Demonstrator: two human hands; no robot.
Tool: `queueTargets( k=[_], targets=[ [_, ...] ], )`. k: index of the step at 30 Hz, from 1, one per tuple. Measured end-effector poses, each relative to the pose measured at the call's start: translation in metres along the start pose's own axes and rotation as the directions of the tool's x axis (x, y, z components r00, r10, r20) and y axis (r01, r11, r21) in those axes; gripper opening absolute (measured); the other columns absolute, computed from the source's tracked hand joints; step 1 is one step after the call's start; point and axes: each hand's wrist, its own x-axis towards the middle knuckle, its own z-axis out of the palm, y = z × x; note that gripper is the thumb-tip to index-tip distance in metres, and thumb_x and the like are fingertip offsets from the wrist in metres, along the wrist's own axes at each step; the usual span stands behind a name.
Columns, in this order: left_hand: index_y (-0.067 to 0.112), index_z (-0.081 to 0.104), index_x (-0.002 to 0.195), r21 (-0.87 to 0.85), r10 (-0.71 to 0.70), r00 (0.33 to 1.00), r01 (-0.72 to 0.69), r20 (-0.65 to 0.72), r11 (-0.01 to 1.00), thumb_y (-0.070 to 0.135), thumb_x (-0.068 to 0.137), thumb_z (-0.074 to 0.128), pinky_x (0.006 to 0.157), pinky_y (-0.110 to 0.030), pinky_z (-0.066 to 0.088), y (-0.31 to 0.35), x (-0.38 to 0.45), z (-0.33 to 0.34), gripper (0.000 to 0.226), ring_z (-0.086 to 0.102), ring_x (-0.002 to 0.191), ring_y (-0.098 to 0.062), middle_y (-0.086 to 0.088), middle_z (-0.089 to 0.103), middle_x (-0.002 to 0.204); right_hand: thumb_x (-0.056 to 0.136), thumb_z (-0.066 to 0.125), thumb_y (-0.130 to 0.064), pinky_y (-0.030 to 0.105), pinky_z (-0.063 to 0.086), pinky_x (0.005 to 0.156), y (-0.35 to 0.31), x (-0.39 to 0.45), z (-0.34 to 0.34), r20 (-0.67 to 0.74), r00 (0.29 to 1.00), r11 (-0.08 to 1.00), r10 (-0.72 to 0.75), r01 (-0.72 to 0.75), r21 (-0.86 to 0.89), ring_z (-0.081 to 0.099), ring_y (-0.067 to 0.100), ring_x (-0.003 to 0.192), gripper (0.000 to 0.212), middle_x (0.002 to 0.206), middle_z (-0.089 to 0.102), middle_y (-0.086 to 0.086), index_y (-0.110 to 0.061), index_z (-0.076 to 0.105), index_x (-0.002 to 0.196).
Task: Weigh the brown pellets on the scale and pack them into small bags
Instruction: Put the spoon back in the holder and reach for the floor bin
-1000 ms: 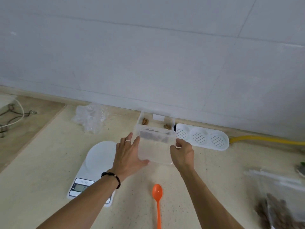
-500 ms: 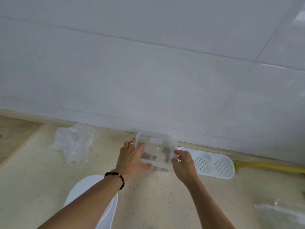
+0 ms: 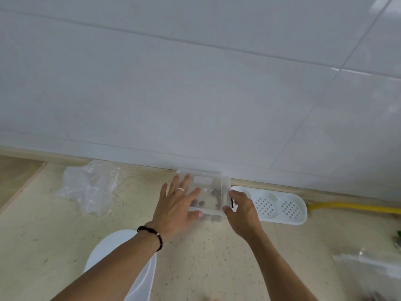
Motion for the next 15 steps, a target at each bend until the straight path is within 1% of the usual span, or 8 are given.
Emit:
queueTargets(
  k=[2,4,5,7,9,10,12,15],
  targets=[
    [0.040,0.023,0.150,0.008,0.107,0.993,-0.107,0.045,0.994,0.045,0.101,0.038,0.117,-0.057,0.000,0.004,0.001,0.005,0.052,-0.008,0.149,-0.028,0.002,0.002,0.163,0.089,0.067,-0.028,0.044,0.037,0.105,0.002,0.003,-0.001,-0.024,0.996,0.995,0.092,-0.093,-0.044,0.040,0.027,0.130,0.065,0.145,0.044,0.006,-0.014,0.037,0.145],
    [0.042,0.018,0.151,-0.008,0.116,0.991,-0.116,0.068,0.993,0.039,0.104,0.031,0.117,-0.057,-0.003,0.005,0.002,0.011,0.049,-0.007,0.150,-0.024,0.007,0.006,0.163,0.087,0.068,-0.033,0.043,0.038,0.105,0.005,0.006,0.001,-0.012,0.978,0.975,0.209,-0.207,0.074,0.041,0.027,0.132,0.077,0.146,0.043,0.009,-0.011,0.028,0.149],
    [0.043,0.017,0.151,-0.007,0.110,0.992,-0.110,0.064,0.994,0.039,0.104,0.029,0.118,-0.057,-0.004,0.005,0.002,0.013,0.048,-0.007,0.150,-0.023,0.008,0.006,0.163,0.088,0.068,-0.032,0.040,0.041,0.101,0.006,0.007,0.002,0.018,0.964,0.950,0.267,-0.266,0.164,0.045,0.027,0.129,0.076,0.144,0.046,0.010,-0.008,0.028,0.148],
    [0.044,0.016,0.150,0.007,0.106,0.993,-0.106,0.049,0.994,0.039,0.104,0.027,0.118,-0.056,-0.003,0.004,0.003,0.015,0.048,-0.007,0.150,-0.022,0.009,0.006,0.162,0.089,0.066,-0.026,0.029,0.046,0.081,0.006,0.009,0.005,0.090,0.940,0.881,0.328,-0.339,0.331,0.058,0.023,0.105,0.055,0.124,0.061,0.012,-0.003,0.044,0.134],
    [0.045,0.015,0.150,0.027,0.096,0.994,-0.097,0.045,0.995,0.040,0.104,0.026,0.117,-0.055,-0.004,0.003,0.003,0.015,0.048,-0.006,0.150,-0.022,0.010,0.005,0.162,0.086,0.067,-0.016,0.022,0.041,0.058,0.004,0.011,0.006,0.068,0.949,0.852,0.309,-0.308,0.423,0.054,0.016,0.070,0.022,0.086,0.064,0.009,-0.002,0.057,0.100],
    [0.045,0.015,0.150,0.033,0.091,0.995,-0.092,0.046,0.995,0.041,0.104,0.025,0.117,-0.055,-0.005,0.003,0.003,0.016,0.047,-0.006,0.150,-0.022,0.010,0.005,0.162,0.084,0.068,-0.013,0.022,0.040,0.054,0.004,0.013,0.006,0.023,0.959,0.869,0.282,-0.266,0.418,0.050,0.015,0.063,0.018,0.078,0.061,0.007,0.000,0.058,0.091],
    [0.045,0.014,0.151,0.037,0.088,0.995,-0.090,0.048,0.995,0.041,0.104,0.024,0.117,-0.054,-0.006,0.004,0.003,0.016,0.048,-0.006,0.150,-0.023,0.010,0.004,0.162,0.082,0.068,-0.010,0.023,0.042,0.054,0.001,0.015,0.005,-0.016,0.973,0.907,0.228,-0.206,0.366,0.052,0.016,0.061,0.011,0.077,0.063,0.006,-0.003,0.064,0.090],
    [0.044,0.016,0.151,0.038,0.090,0.995,-0.092,0.040,0.995,0.042,0.104,0.026,0.117,-0.055,-0.005,0.004,0.004,0.016,0.048,-0.006,0.150,-0.023,0.009,0.005,0.162,0.083,0.066,-0.011,0.023,0.047,0.058,-0.002,0.012,0.003,-0.035,0.986,0.932,0.161,-0.141,0.335,0.061,0.020,0.072,0.015,0.085,0.066,0.004,-0.016,0.072,0.096]
  ],
)
